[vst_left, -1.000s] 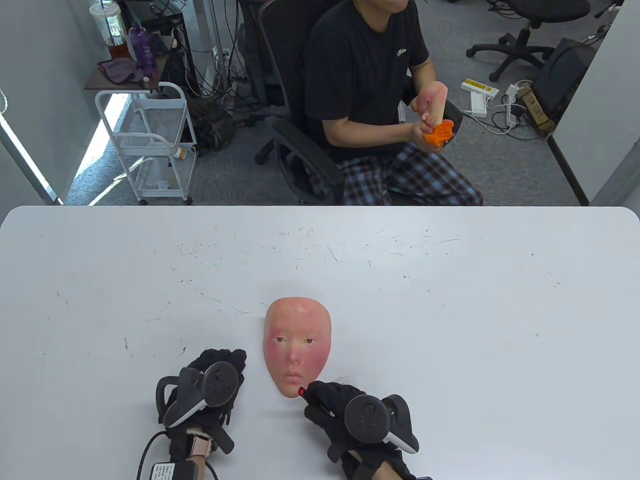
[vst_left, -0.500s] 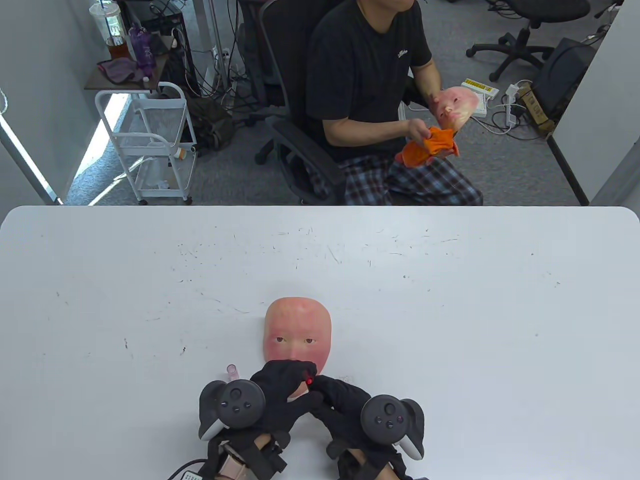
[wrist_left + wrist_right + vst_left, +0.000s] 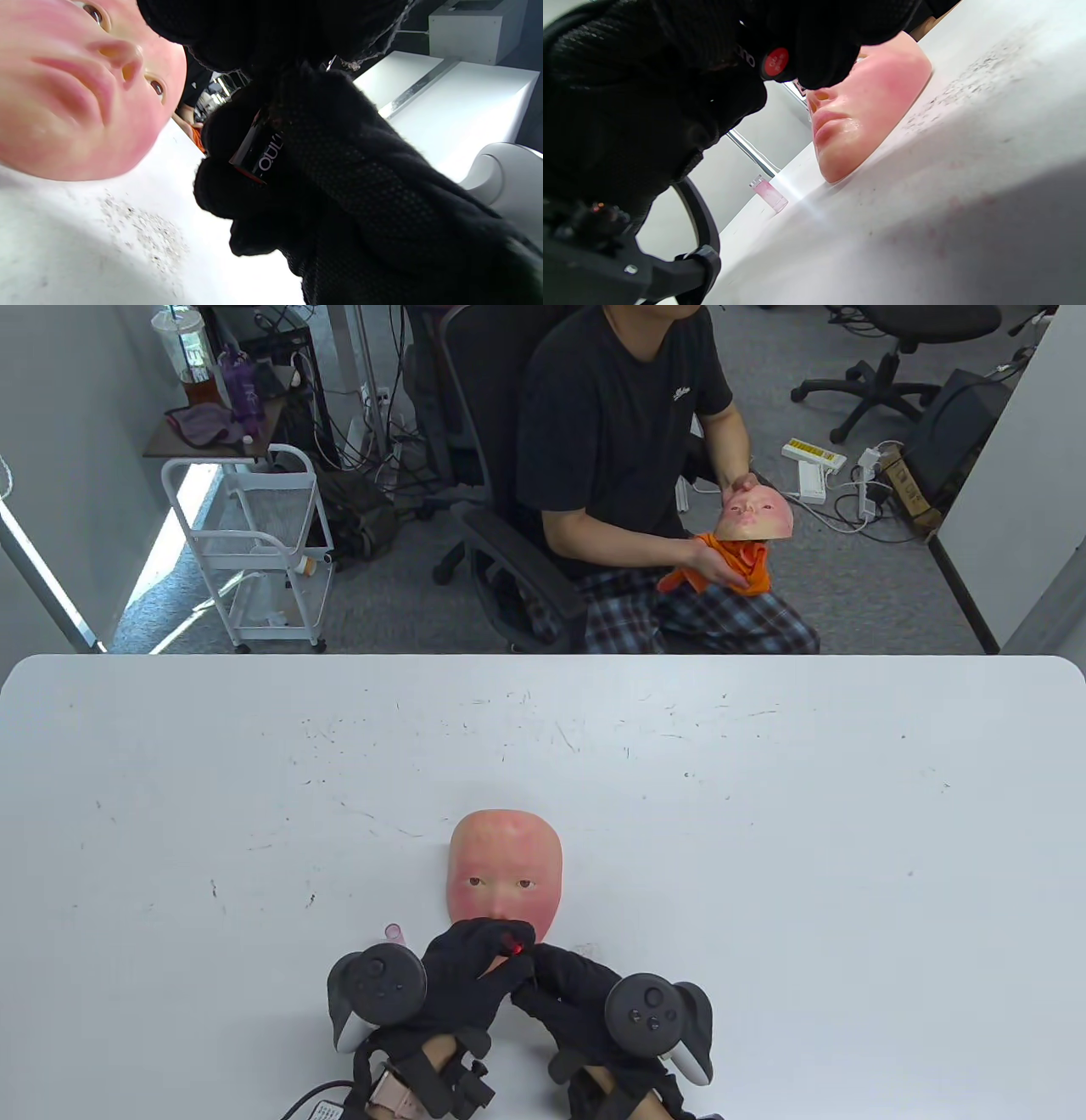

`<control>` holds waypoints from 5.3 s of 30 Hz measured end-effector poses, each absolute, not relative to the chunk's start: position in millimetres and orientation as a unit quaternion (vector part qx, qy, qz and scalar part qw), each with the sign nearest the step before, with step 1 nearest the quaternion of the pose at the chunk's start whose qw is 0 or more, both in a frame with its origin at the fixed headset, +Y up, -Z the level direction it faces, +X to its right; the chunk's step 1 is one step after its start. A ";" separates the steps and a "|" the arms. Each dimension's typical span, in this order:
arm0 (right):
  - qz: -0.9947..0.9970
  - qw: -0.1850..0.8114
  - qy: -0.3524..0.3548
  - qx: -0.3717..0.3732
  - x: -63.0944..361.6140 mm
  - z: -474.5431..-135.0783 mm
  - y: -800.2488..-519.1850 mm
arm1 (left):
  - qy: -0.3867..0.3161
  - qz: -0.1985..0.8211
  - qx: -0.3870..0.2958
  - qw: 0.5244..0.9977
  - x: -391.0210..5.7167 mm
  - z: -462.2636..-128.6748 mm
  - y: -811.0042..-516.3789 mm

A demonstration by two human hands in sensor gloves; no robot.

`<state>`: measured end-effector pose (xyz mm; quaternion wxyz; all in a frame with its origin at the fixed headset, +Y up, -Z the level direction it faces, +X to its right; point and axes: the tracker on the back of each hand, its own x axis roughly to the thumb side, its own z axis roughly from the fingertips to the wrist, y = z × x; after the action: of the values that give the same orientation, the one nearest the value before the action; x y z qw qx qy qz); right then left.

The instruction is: Apply lipstick on mannequin lips

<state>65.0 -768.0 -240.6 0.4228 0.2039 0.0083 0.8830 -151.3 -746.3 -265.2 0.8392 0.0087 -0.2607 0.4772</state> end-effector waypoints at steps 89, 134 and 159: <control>0.877 0.437 0.014 0.198 57.1 -234.4 -768.2 | -0.255 0.634 -0.064 0.727 -153.1 -275.8 -779.9; 0.960 0.228 -0.055 0.152 48.4 -232.1 -763.1 | -0.195 0.293 -0.095 0.931 -151.6 -395.6 -729.3; 0.982 -0.042 -0.083 0.166 -13.1 -232.8 -762.2 | -0.183 0.268 -0.156 0.933 -149.6 -400.7 -740.8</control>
<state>-13.1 -762.2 -232.8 -0.0424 0.1657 -0.0826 0.9818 -149.6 -740.8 -400.7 0.9328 -0.1563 -0.1830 0.2684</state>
